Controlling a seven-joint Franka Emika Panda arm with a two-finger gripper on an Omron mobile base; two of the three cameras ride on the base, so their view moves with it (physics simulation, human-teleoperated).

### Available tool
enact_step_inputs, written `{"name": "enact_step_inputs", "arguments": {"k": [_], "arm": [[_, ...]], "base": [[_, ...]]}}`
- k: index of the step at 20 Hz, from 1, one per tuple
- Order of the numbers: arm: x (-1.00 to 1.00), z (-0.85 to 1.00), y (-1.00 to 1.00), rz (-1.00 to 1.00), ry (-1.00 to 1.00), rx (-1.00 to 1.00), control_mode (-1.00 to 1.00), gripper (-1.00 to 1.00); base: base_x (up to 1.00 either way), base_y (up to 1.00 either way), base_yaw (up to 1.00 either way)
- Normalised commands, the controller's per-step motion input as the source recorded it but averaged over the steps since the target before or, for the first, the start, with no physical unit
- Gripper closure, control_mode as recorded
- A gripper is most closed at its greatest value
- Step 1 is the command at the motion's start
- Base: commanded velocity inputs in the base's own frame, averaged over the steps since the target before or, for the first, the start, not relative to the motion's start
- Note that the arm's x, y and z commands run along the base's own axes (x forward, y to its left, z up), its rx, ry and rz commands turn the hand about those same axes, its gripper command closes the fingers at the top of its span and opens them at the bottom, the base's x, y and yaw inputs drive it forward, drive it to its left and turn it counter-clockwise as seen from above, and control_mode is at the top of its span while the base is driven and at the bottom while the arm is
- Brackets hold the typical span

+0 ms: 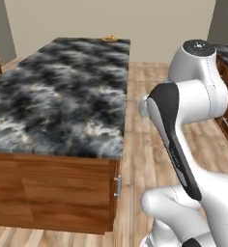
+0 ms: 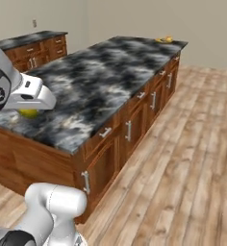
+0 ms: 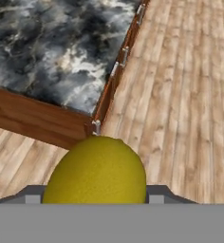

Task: Take the cheese, fish, and lemon from the fridge and place them on the plate on the dining counter to create an appetizer plate.

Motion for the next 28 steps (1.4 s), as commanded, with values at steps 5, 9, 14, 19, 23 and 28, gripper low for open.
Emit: {"name": "enact_step_inputs", "arguments": {"k": [5,9,14,19,23,28], "arm": [[0.0,0.0,0.0,0.0,0.0,0.0,1.0,1.0],[0.0,0.0,0.0,0.0,0.0,0.0,1.0,1.0],[0.0,0.0,0.0,0.0,0.0,0.0,1.0,1.0],[0.0,0.0,0.0,0.0,0.0,0.0,1.0,1.0],[0.0,0.0,0.0,0.0,0.0,0.0,1.0,1.0],[0.0,0.0,0.0,0.0,0.0,0.0,1.0,1.0]], "base": [[0.48,-1.0,0.39],[0.77,-1.0,0.35],[0.95,-1.0,0.31],[0.97,-1.0,0.3],[1.0,-1.0,0.28],[0.99,-1.0,0.27]]}}
